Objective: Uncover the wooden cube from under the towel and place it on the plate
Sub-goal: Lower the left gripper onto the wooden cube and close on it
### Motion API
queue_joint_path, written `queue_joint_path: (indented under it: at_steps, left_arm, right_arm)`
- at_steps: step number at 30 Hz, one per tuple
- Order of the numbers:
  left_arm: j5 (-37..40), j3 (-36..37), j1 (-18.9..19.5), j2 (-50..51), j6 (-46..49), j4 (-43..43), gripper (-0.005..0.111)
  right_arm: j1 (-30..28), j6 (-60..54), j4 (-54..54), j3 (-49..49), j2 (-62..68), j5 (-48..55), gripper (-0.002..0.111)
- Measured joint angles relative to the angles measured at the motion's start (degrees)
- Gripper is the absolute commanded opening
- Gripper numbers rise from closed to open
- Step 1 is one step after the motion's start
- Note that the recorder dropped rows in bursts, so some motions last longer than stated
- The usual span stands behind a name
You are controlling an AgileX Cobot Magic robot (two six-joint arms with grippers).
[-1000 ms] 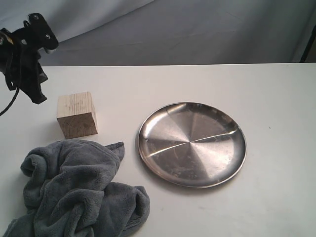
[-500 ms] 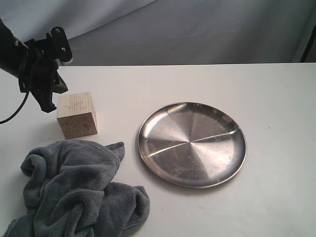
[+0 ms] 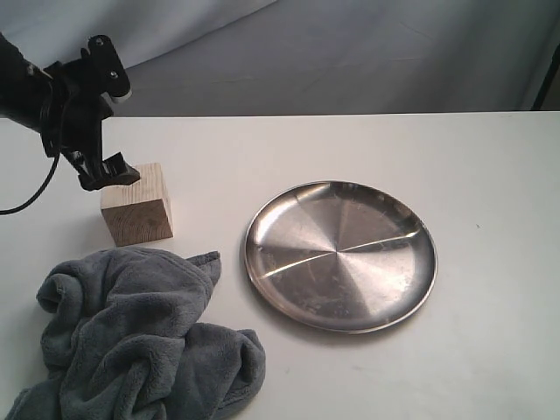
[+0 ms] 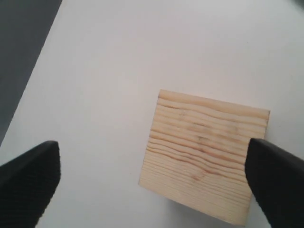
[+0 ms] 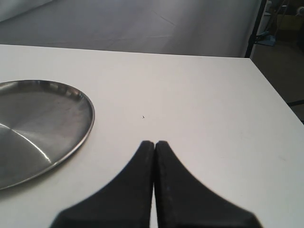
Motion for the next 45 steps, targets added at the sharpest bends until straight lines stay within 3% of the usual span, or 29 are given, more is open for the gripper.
queue_joint_path:
  at_steps: [15,24,36,45]
  left_arm:
    - [2.9,0.0,0.0,0.0,-0.1,-4.0,0.105]
    - [5.5,-0.1,0.0,1.5,7.7,-1.2,0.105]
    - [-3.6,-0.1,0.0,10.0,11.1,-0.7,0.105]
    - [-5.4,-0.1,0.0,12.2,11.3,-0.7,0.105]
  right_arm:
    - [0.0,0.0,0.0,0.0,0.0,0.0,0.0]
    - [0.0,0.0,0.0,0.0,0.0,0.0,0.0]
    - [0.0,0.0,0.0,0.0,0.0,0.0,0.0]
    - [0.0,0.0,0.0,0.0,0.0,0.0,0.0]
